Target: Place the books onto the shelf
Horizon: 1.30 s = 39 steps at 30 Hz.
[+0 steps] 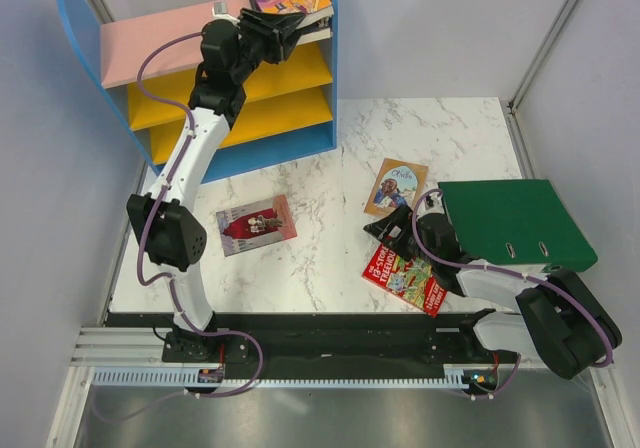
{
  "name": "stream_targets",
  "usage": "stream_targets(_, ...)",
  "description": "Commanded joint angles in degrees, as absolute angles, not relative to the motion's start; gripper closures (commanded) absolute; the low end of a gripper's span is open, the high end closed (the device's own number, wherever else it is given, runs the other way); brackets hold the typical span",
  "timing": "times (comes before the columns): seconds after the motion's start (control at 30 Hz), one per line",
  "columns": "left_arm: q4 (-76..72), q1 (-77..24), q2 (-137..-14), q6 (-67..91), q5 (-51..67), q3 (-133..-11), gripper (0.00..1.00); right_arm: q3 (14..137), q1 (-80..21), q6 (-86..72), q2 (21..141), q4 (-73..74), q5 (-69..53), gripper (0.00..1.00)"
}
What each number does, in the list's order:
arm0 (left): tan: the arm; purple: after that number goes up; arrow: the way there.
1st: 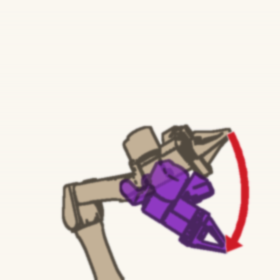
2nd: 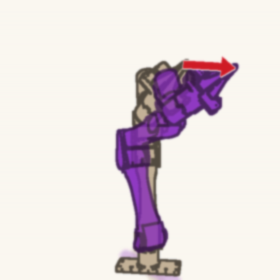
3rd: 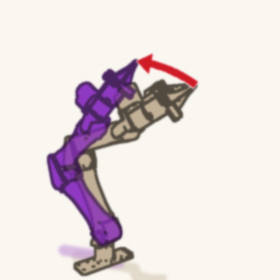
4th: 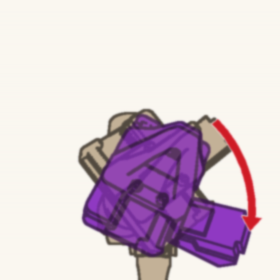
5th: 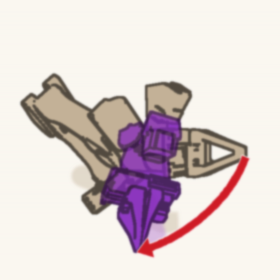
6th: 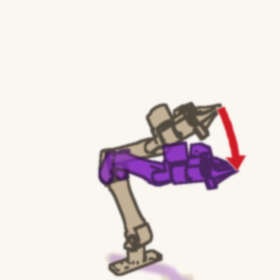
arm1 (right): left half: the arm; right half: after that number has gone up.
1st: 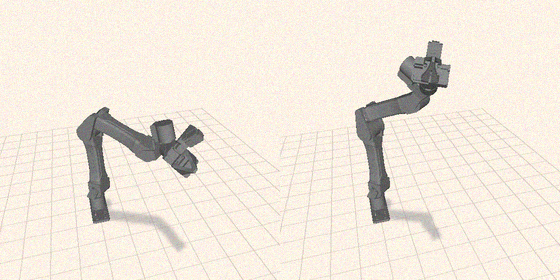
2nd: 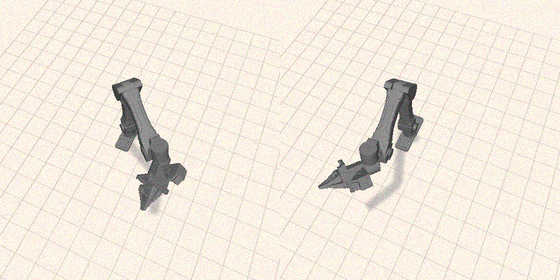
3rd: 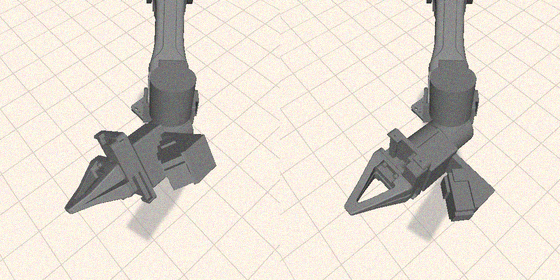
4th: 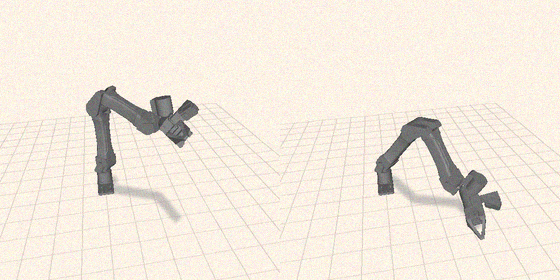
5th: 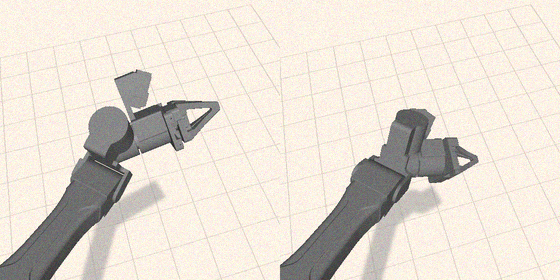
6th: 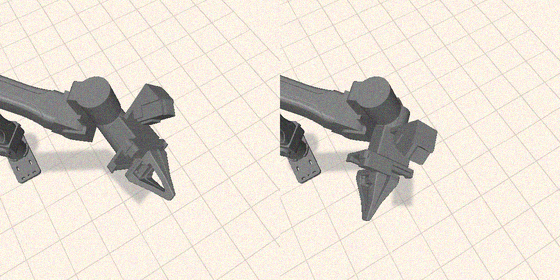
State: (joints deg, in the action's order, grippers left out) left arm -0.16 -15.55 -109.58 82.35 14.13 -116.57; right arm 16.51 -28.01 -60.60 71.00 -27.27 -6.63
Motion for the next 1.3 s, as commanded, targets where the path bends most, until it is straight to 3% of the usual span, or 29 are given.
stream_targets(0.0, -2.8, -14.9, -108.0, 88.2, 17.3, -115.4, 0.56, 16.3, -28.1, -59.9, 70.8, -29.0, -6.8, 0.08)
stream_targets(0.07, -2.4, -14.4, -107.6, 88.4, 17.5, -115.2, 0.45, 16.3, -28.1, -59.9, 70.6, -28.8, -6.7, 0.08)
stream_targets(0.13, -2.0, -14.1, -106.9, 88.6, 17.7, -115.3, 0.43, 16.3, -28.1, -59.9, 70.5, -28.7, -6.7, 0.08)
stream_targets(0.17, -1.9, -13.6, -106.7, 88.6, 18.0, -115.4, 0.26, 16.3, -28.1, -59.8, 70.5, -28.7, -6.7, 0.07)
stream_targets(0.2, -1.8, -13.4, -106.4, 89.0, 18.2, -115.3, 0.21, 16.3, -28.1, -59.9, 70.5, -28.7, -6.7, 0.08)
stream_targets(0.53, -6.1, -11.8, -107.1, 98.5, 26.5, -115.5, 0.19, 16.3, -28.1, -59.9, 70.4, -28.7, -6.9, 0.07)
stream_targets(0.6, -8.8, -11.7, -108.2, 101.1, 29.4, -115.4, 0.01, 16.3, -28.2, -59.9, 70.1, -28.6, -6.9, 0.07)
stream_targets(0.8, -8.5, -11.0, -108.2, 97.7, 36.3, -116.3, 0.0, 16.3, -28.0, -59.8, 69.7, -28.1, -6.6, 0.07)
stream_targets(0.97, 1.1, -9.9, -103.4, 92.7, 34.9, -111.5, 0.0, 16.3, -28.1, -59.7, 69.7, -28.0, -6.6, 0.07)
stream_targets(1.27, 3.3, -8.8, -97.3, 91.3, 34.9, -102.5, 0.0, 16.4, -28.1, -59.8, 70.0, -28.1, -6.8, 0.07)
